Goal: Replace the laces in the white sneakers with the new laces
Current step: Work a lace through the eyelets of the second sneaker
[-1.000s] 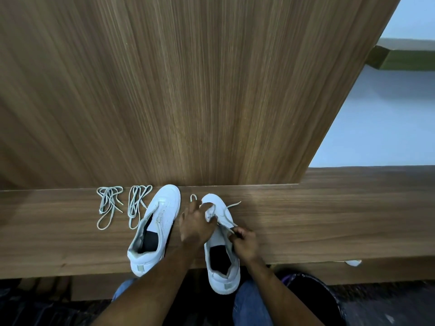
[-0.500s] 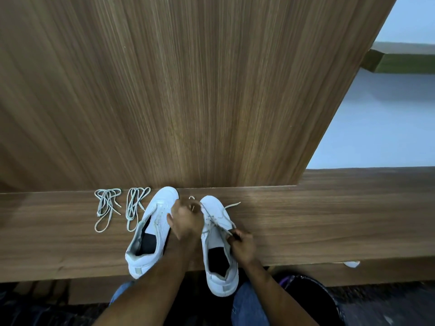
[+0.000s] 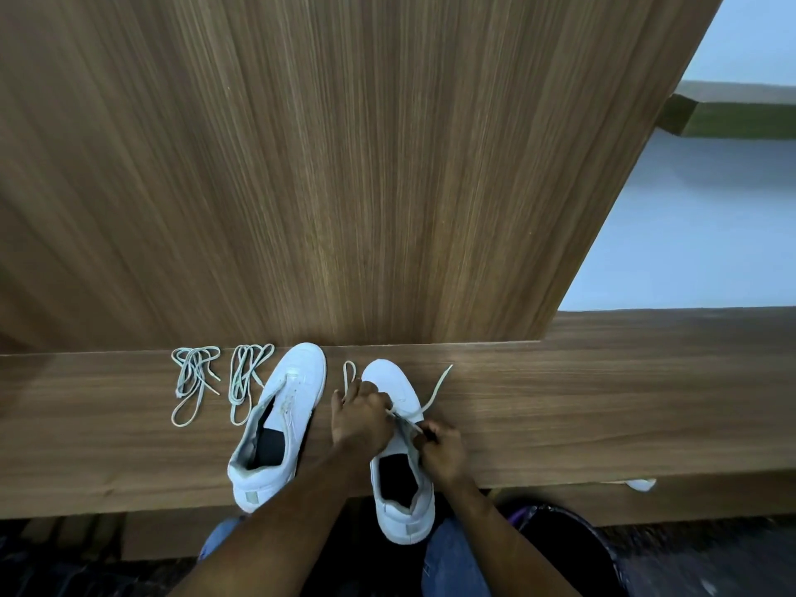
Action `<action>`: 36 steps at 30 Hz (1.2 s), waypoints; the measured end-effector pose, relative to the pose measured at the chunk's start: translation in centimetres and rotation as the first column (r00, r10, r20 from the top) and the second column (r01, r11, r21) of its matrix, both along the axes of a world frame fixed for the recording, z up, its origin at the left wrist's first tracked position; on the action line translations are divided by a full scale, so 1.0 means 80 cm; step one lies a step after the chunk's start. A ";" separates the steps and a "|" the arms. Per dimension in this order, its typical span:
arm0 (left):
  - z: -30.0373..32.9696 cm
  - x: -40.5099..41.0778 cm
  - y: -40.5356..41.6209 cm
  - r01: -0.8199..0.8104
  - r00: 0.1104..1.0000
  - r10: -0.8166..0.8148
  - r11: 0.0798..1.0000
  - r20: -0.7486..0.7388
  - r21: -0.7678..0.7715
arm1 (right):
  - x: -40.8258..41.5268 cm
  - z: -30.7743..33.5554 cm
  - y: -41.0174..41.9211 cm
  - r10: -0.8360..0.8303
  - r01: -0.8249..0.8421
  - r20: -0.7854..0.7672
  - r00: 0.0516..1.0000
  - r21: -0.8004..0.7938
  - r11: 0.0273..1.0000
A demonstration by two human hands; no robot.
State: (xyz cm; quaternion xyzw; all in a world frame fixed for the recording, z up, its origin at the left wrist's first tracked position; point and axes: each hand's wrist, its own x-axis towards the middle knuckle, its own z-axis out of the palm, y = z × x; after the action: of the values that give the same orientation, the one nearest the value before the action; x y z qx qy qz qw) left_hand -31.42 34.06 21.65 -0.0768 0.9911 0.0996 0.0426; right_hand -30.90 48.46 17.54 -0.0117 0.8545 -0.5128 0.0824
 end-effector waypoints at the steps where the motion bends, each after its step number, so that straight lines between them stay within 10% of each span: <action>1: 0.001 0.002 0.004 -0.017 1.000 0.017 0.999 -0.007 -0.041 | 0.001 0.000 0.000 0.001 -0.001 -0.012 1.000 0.003 1.000; 7: 0.022 -0.005 -0.005 -0.165 0.948 0.203 0.972 -0.245 0.168 | -0.001 -0.005 0.002 -0.010 0.010 -0.020 1.000 0.010 1.000; 11: 0.074 -0.028 -0.028 -0.256 0.676 0.661 0.626 -0.327 0.737 | -0.002 -0.010 0.002 -0.032 0.032 -0.001 0.999 -0.028 0.999; 14: 0.098 -0.043 -0.042 -0.188 0.556 0.778 0.459 -0.291 0.868 | -0.002 -0.009 0.001 -0.032 0.032 0.027 0.999 -0.015 0.999; 21: 0.042 -0.023 -0.024 -0.167 0.937 0.247 0.938 -0.247 0.303 | -0.002 -0.009 0.001 -0.027 0.027 0.033 0.999 0.007 1.000; 28: 0.001 -0.002 -0.002 -0.005 0.998 0.000 0.996 -0.057 -0.088 | 0.001 -0.001 -0.001 -0.013 0.013 -0.004 1.000 0.032 0.999; 36: 0.047 -0.022 -0.033 -0.322 0.852 0.449 0.856 -0.271 0.405 | 0.001 -0.003 -0.001 -0.029 0.029 0.022 0.999 -0.010 1.000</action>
State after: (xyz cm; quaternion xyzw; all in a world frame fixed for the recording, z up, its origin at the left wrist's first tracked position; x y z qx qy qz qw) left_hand -33.18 31.44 25.45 -0.2489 0.9123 0.2906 -0.1459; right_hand -30.82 48.40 17.29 0.0059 0.8511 -0.5183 0.0840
